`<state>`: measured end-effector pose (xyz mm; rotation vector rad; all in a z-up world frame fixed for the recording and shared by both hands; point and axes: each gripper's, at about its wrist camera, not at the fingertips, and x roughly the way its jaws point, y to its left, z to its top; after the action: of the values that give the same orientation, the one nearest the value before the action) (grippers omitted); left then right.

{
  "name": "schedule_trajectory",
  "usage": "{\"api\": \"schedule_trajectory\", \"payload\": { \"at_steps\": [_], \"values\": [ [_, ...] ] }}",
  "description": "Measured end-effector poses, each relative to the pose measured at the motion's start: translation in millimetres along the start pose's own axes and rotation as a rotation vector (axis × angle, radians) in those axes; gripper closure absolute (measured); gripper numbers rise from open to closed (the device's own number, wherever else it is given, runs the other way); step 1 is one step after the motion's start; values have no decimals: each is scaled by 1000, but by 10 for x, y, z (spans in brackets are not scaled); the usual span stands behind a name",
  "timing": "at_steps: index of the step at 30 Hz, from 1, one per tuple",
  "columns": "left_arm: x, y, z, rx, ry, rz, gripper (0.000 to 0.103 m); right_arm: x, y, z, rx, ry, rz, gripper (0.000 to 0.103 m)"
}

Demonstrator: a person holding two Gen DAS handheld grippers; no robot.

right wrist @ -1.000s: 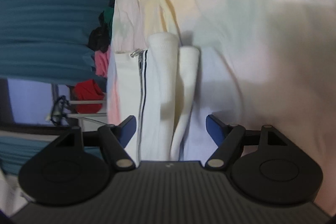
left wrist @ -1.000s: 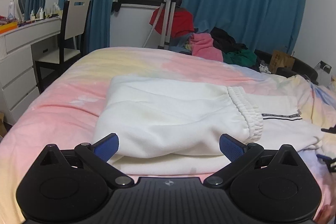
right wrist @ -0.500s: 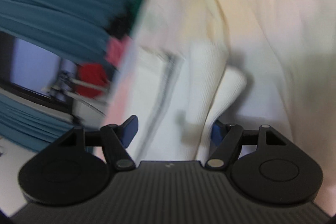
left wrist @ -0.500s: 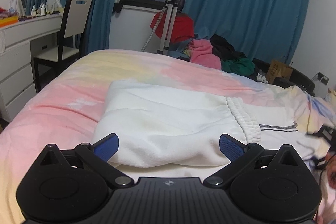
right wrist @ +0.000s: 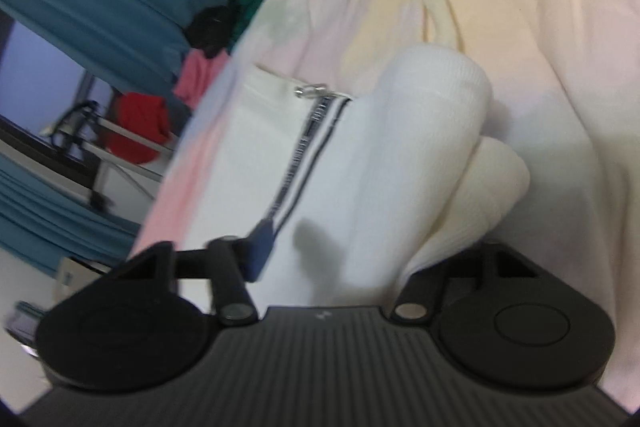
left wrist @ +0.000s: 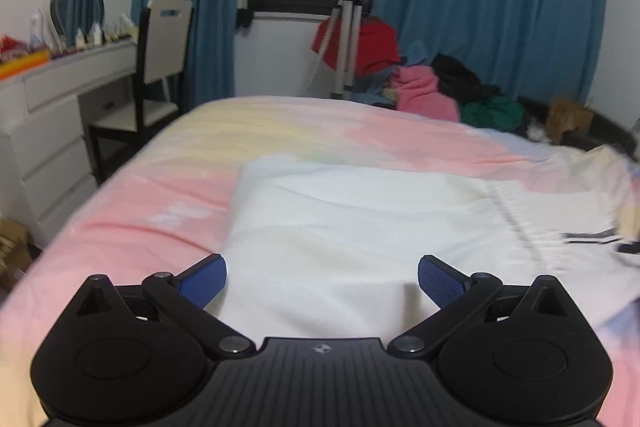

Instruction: Fold clothes

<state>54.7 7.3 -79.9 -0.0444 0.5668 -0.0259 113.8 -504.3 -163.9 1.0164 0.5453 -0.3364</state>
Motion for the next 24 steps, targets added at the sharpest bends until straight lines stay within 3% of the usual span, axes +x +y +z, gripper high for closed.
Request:
{"api": "schedule_trajectory", "payload": {
  "at_steps": [1, 4, 9, 13, 15, 20, 24],
  "values": [
    [65, -3, 14, 14, -1, 17, 0, -46, 12, 16, -9, -17, -8, 89],
    [285, -24, -9, 70, 33, 70, 0, -202, 181, 52, -70, -86, -7, 93],
    [472, -87, -85, 175, 74, 126, 0, -698, 966, -131, -375, -251, 63, 93],
    [429, 18, -6, 116, 79, 91, 0, -1020, 1731, -414, -552, -332, 173, 93],
    [385, 106, 43, 69, 83, 69, 0, -1185, 2142, -682, -661, -361, 240, 93],
    [136, 365, 194, 23, 40, 92, 0, -1486, 2880, -1523, -894, -398, 377, 94],
    [-176, 788, 377, -96, -52, 109, 0, -1260, 2839, -2383, -1140, -331, 418, 94]
  ]
}}
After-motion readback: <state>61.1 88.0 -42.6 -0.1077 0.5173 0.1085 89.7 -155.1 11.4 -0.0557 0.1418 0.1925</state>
